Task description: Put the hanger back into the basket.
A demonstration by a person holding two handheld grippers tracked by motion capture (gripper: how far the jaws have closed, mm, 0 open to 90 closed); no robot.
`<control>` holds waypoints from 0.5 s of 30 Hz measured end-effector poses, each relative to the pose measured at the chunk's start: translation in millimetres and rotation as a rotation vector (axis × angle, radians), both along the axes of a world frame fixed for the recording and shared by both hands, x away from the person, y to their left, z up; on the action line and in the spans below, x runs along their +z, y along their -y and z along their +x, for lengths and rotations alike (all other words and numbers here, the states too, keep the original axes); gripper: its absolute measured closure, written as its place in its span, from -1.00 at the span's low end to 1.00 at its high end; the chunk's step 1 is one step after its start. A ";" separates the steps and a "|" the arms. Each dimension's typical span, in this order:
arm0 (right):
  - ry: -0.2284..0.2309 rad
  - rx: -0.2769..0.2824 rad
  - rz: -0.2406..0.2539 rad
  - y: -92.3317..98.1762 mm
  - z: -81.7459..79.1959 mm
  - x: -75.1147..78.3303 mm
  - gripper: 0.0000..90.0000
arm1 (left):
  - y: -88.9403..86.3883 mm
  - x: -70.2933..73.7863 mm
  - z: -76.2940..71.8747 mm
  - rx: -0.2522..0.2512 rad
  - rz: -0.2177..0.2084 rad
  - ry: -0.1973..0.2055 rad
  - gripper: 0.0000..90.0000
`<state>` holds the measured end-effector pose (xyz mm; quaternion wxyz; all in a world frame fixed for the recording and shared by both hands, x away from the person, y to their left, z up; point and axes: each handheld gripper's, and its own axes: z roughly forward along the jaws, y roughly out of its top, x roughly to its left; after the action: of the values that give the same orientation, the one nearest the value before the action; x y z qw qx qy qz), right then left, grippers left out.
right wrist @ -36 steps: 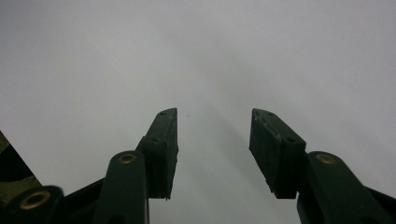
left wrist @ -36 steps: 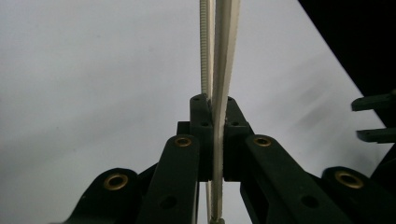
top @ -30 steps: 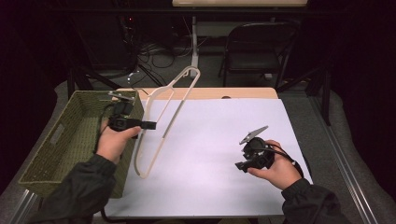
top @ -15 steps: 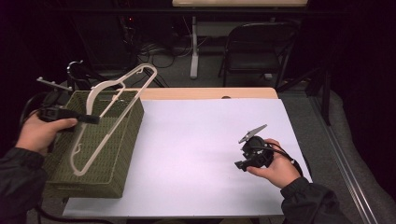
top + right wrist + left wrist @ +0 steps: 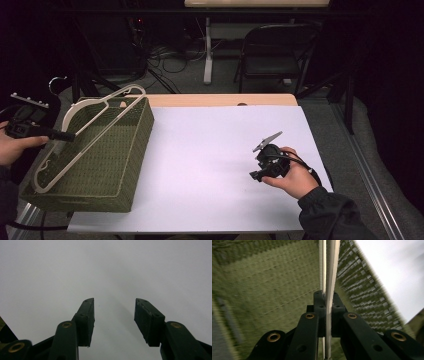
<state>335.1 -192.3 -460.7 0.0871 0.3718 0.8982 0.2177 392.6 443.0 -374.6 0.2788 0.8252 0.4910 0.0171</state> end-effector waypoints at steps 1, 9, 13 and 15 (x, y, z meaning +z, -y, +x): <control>-0.001 0.000 -0.002 0.2 0.2 -0.2 0.12 | -1.8 -2.3 1.0 -0.005 0.005 -0.006 0.94; 0.023 -0.019 0.023 0.3 1.6 -3.5 0.13 | -10.1 -28.7 1.4 -0.015 0.046 -0.020 0.94; 0.011 -0.025 0.026 -0.7 3.4 -5.0 0.13 | -9.6 -39.4 1.4 -0.045 0.058 -0.013 0.93; -0.004 -0.023 0.008 -2.4 3.6 -3.7 0.13 | -8.4 -44.1 2.8 -0.056 0.060 -0.016 0.93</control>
<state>338.7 -189.9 -464.4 0.0862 0.3827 0.8933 0.2195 395.3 451.4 -418.6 0.2505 0.8467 0.4691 0.0175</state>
